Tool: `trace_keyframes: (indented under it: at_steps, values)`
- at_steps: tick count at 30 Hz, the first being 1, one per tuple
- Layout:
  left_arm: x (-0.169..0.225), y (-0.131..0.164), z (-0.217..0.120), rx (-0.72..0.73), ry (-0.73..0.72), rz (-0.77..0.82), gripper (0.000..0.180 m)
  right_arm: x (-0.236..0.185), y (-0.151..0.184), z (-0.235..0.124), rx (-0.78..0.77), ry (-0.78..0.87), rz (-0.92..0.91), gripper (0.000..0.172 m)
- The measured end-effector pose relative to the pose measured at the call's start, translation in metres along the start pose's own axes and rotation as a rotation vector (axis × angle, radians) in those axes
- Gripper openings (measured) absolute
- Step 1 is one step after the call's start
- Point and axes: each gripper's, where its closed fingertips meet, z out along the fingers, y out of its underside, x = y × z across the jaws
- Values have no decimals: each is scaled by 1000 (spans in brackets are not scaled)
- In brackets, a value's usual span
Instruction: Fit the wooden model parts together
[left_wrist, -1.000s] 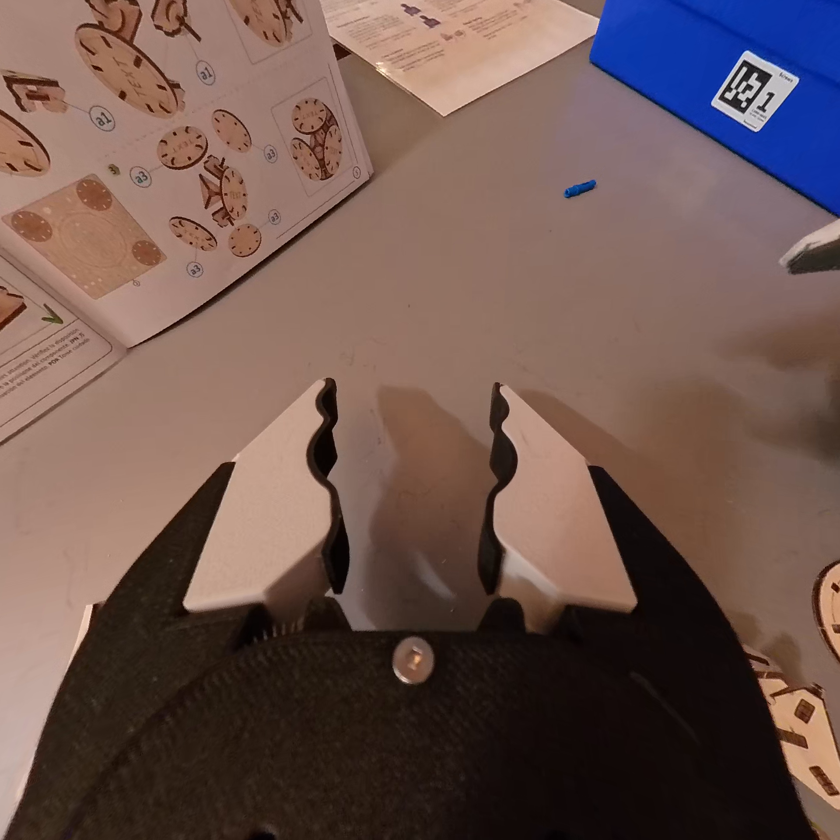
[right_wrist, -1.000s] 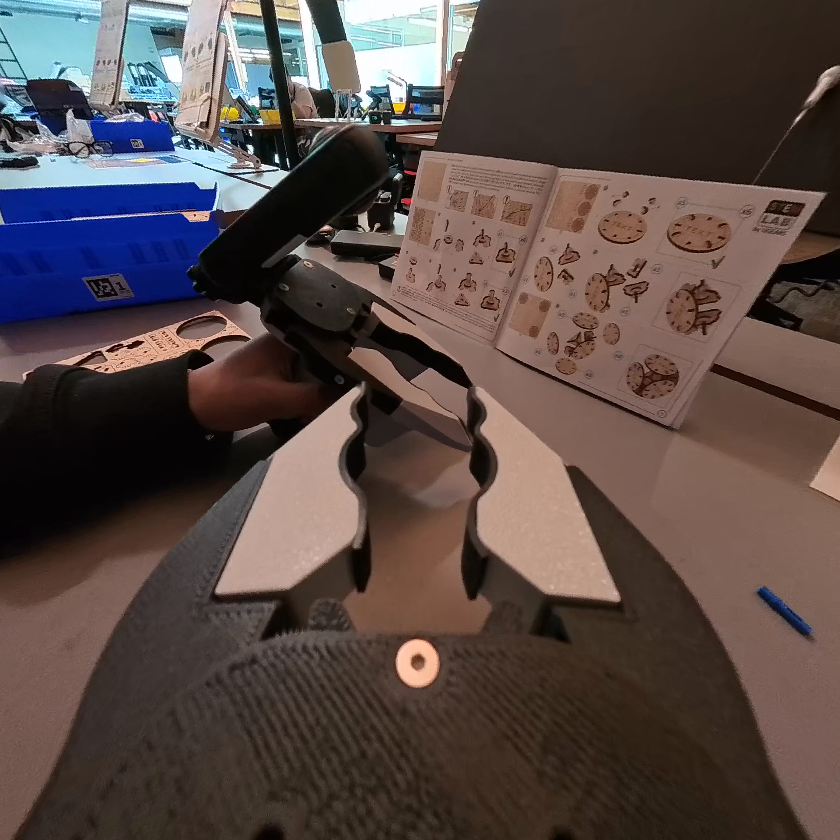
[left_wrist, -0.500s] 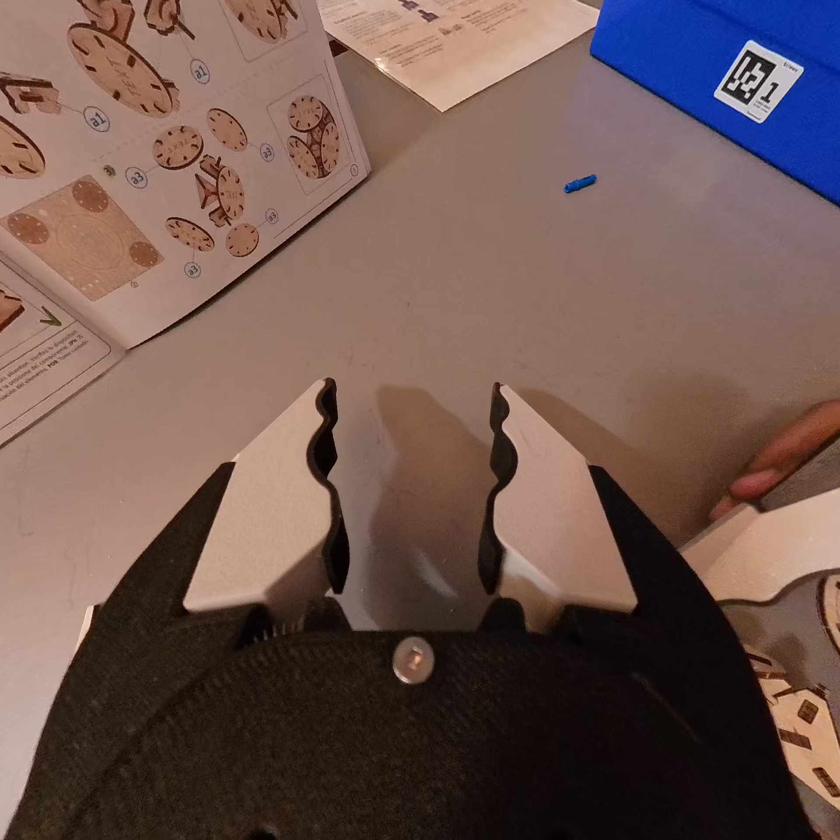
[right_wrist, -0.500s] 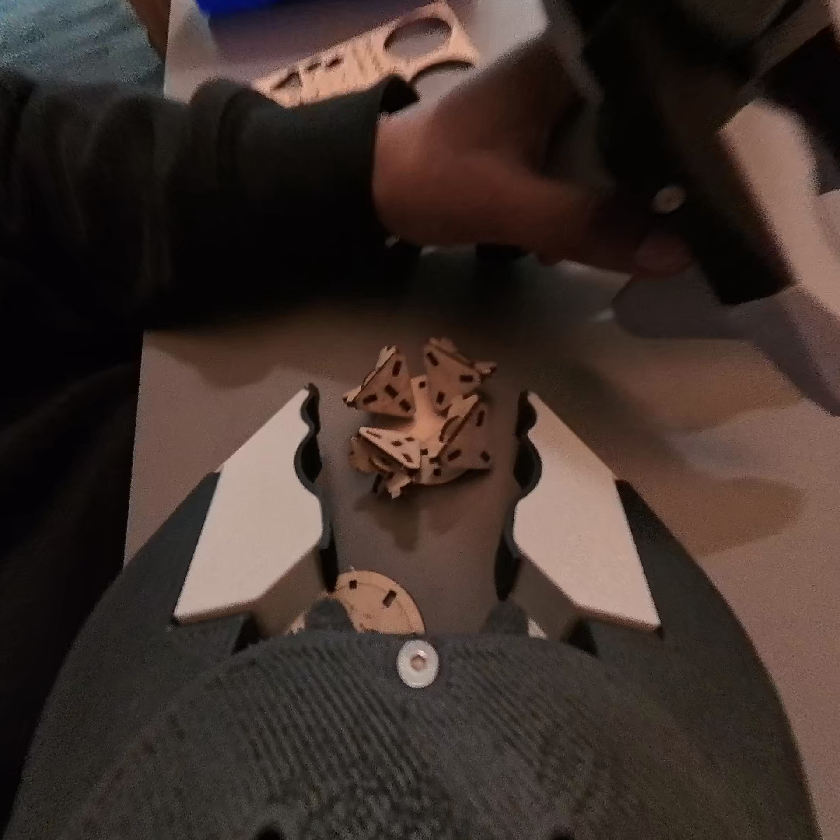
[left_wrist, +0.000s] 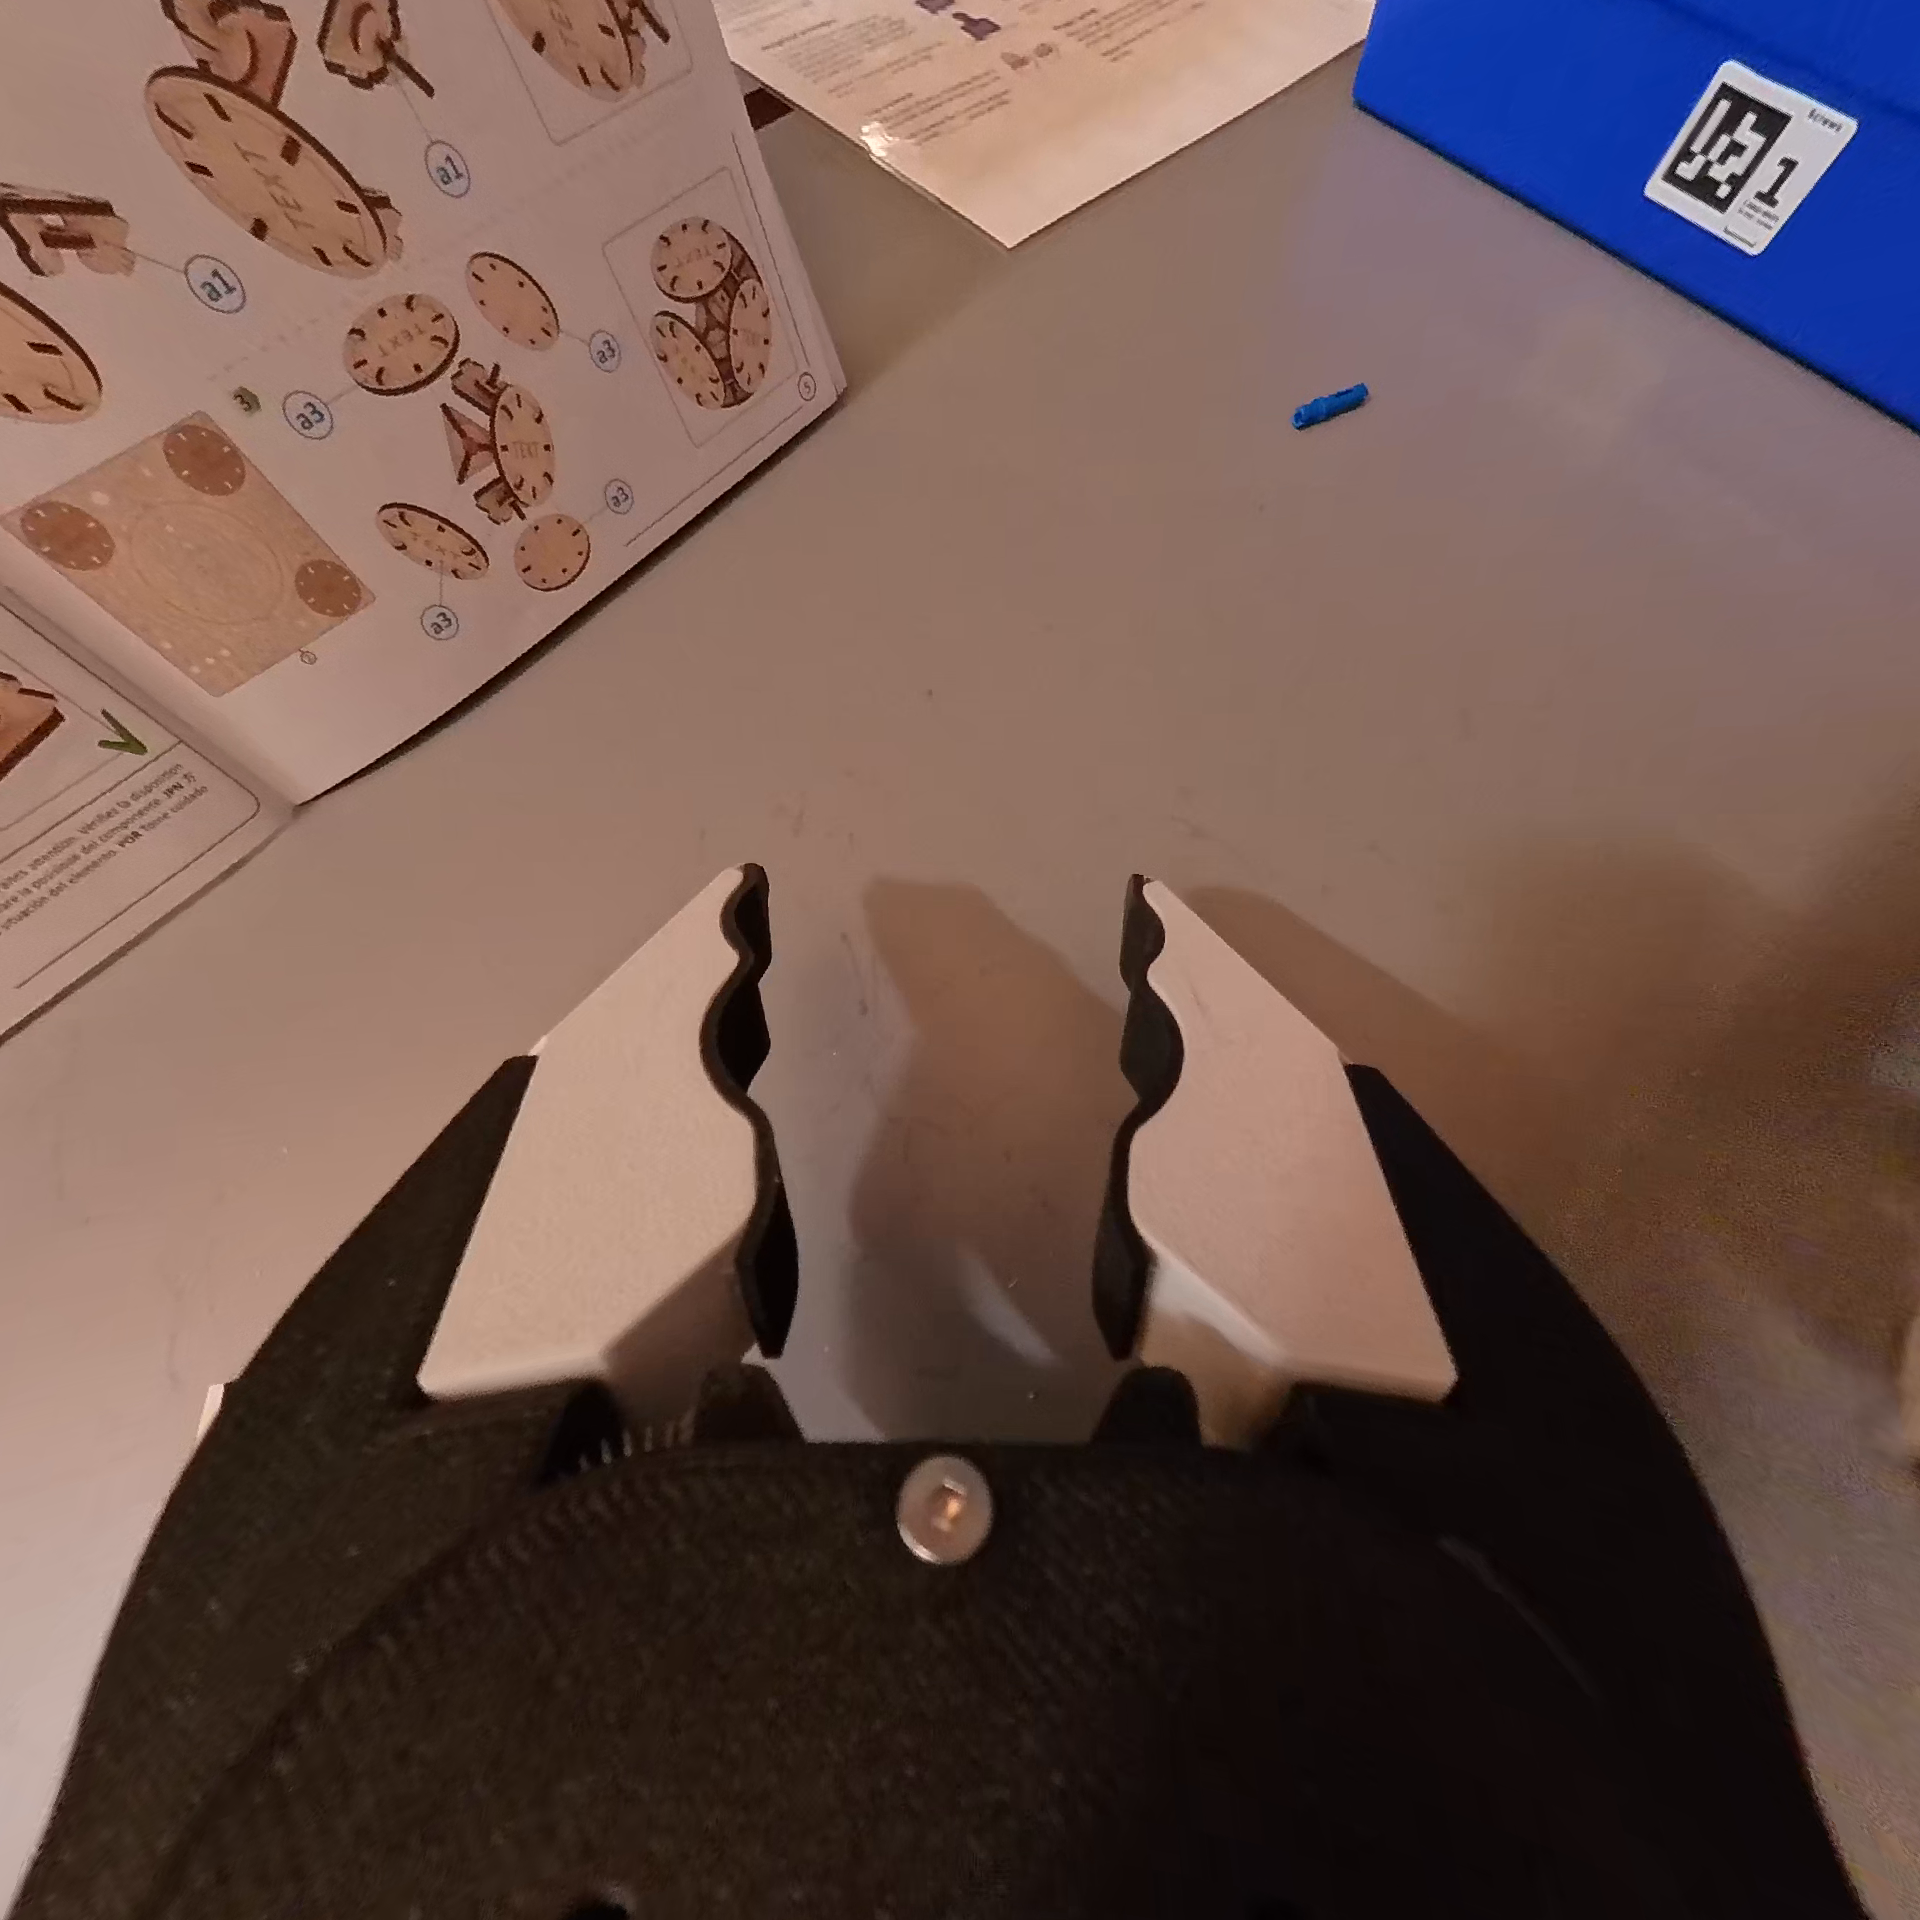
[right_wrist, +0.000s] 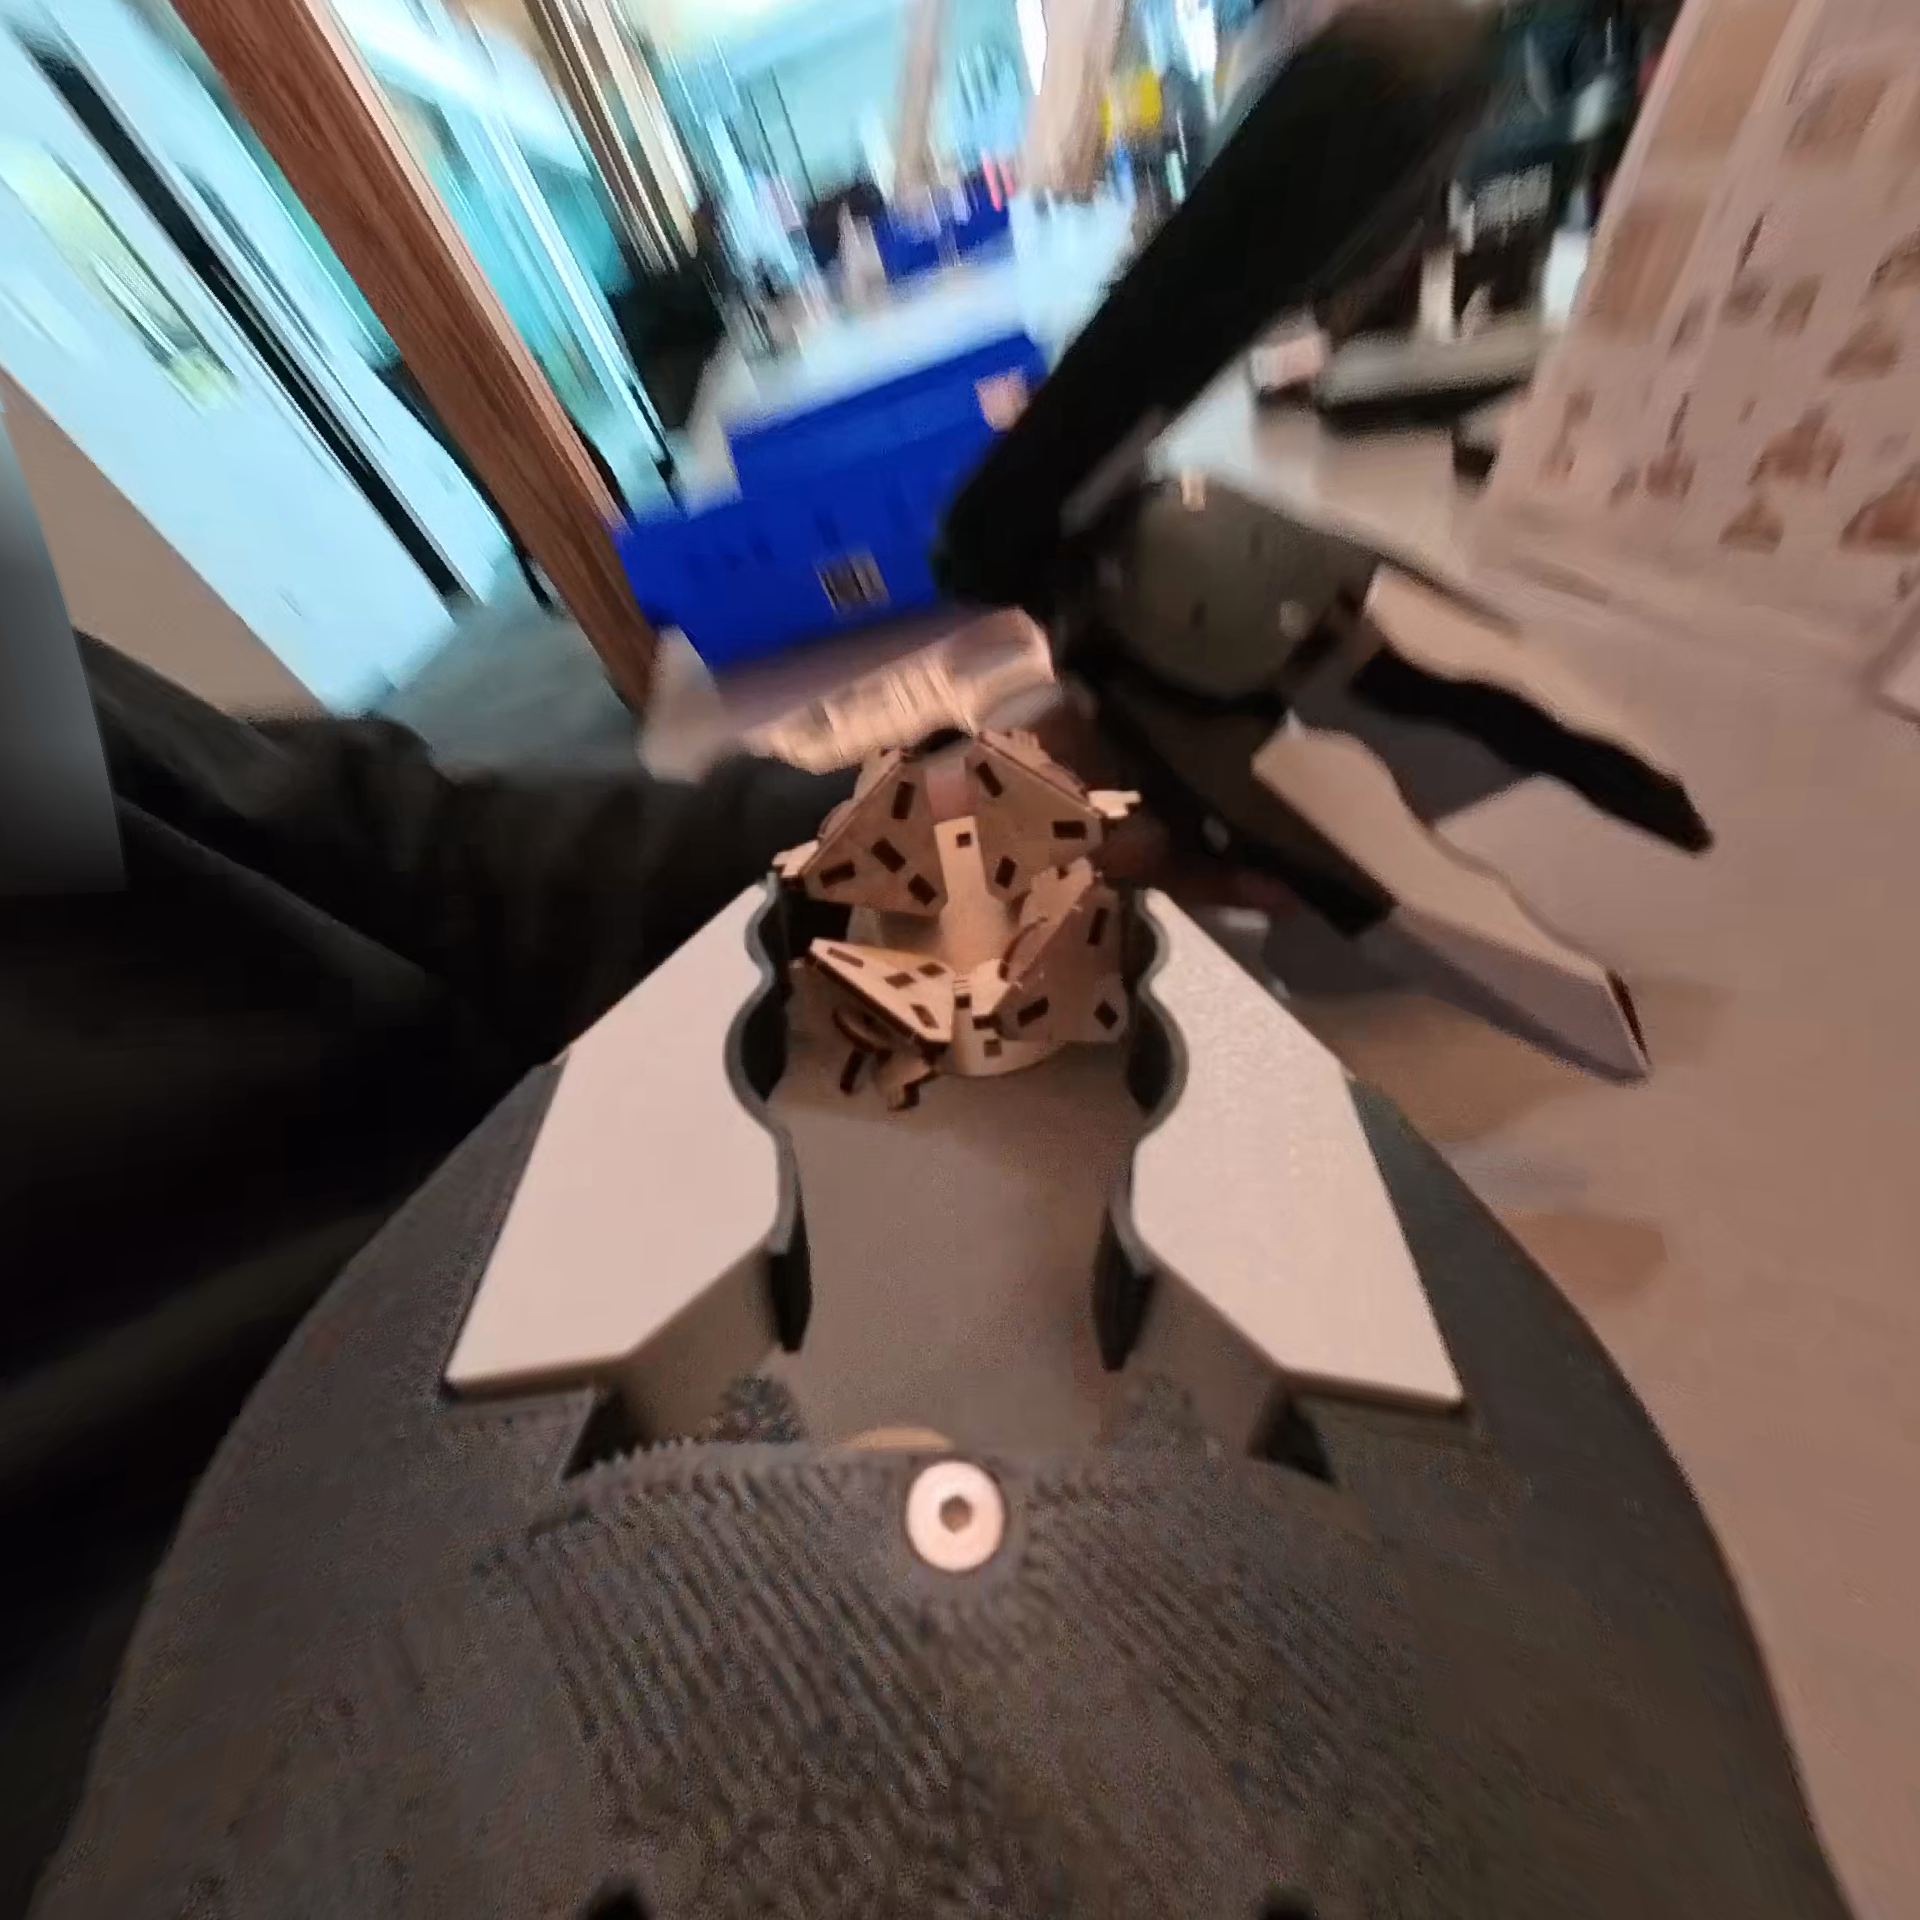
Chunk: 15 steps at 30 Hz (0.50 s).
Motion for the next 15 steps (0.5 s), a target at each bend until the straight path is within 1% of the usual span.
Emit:
trace_keyframes:
  at_steps: [3, 5, 6, 8, 15]
  values:
    - [0, 0, 0, 3, 3, -7, 67, -15, -47, -34, 304, -175, 120, 63]
    - [0, 0, 0, 4, 4, -9, 67, -20, -67, -59, 462, -288, 188, 64]
    - [-1, 0, 0, 3, 3, -8, 67, -22, -73, -68, 516, -334, 211, 64]
    - [0, 0, 0, 2, 0, -4, 67, -26, -80, -80, 584, -402, 236, 64]
    - [0, 1, 1, -6, -12, 17, 67, -30, -91, -102, 702, -535, 293, 63]
